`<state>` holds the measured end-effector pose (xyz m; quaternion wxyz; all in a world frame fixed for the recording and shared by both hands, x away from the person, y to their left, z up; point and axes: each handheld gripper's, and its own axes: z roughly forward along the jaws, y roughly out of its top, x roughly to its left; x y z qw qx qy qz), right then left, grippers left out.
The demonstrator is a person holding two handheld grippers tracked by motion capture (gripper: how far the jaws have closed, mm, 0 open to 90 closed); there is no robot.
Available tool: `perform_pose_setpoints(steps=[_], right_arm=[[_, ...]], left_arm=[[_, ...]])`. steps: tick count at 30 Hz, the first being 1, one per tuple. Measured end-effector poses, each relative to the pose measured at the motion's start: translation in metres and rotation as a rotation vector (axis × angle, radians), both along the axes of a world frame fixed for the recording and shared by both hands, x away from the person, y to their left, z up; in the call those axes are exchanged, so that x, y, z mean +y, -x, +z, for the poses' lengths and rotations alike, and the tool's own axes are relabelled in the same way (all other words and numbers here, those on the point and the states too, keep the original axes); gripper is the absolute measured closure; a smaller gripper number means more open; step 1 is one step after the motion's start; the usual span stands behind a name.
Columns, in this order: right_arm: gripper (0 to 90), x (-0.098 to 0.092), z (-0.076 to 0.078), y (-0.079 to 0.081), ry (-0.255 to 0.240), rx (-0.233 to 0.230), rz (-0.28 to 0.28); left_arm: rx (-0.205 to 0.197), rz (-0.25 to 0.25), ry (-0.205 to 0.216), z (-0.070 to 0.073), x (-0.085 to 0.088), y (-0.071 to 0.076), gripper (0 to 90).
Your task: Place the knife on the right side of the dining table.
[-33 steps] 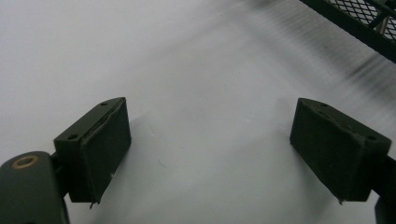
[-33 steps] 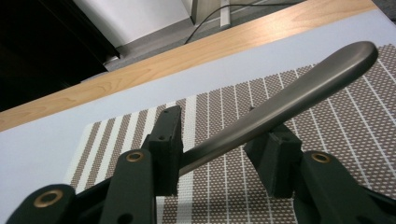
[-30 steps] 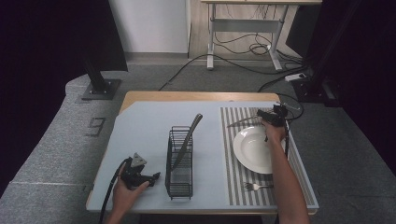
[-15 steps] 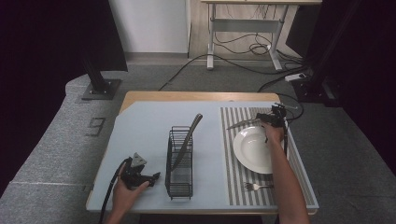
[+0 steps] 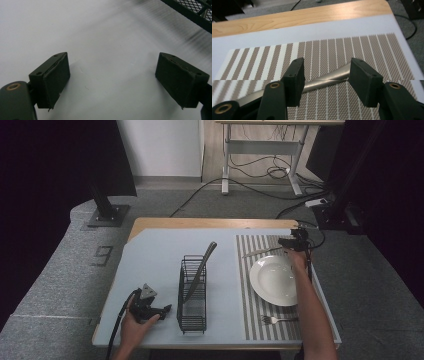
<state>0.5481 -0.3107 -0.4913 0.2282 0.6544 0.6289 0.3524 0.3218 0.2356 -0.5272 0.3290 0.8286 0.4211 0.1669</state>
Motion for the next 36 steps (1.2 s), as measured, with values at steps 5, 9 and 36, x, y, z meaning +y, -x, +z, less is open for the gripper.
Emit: perform_pose_setpoints(steps=[5, 9, 36], right_arm=[[45.6, 0.004, -0.001, -0.015, 0.093, 0.064, 0.070], [46.4, 0.008, -0.006, -0.025, 0.196, 0.106, 0.112], [46.7, 0.002, -0.002, -0.024, 0.302, 0.159, 0.162]], left_arm=[[0.001, -0.001, 0.000, 0.000, 0.000, 0.000, 11.8], [0.002, 0.000, 0.001, 0.000, 0.000, 0.000, 11.8], [0.001, -0.001, 0.000, 0.000, 0.000, 0.000, 11.8]])
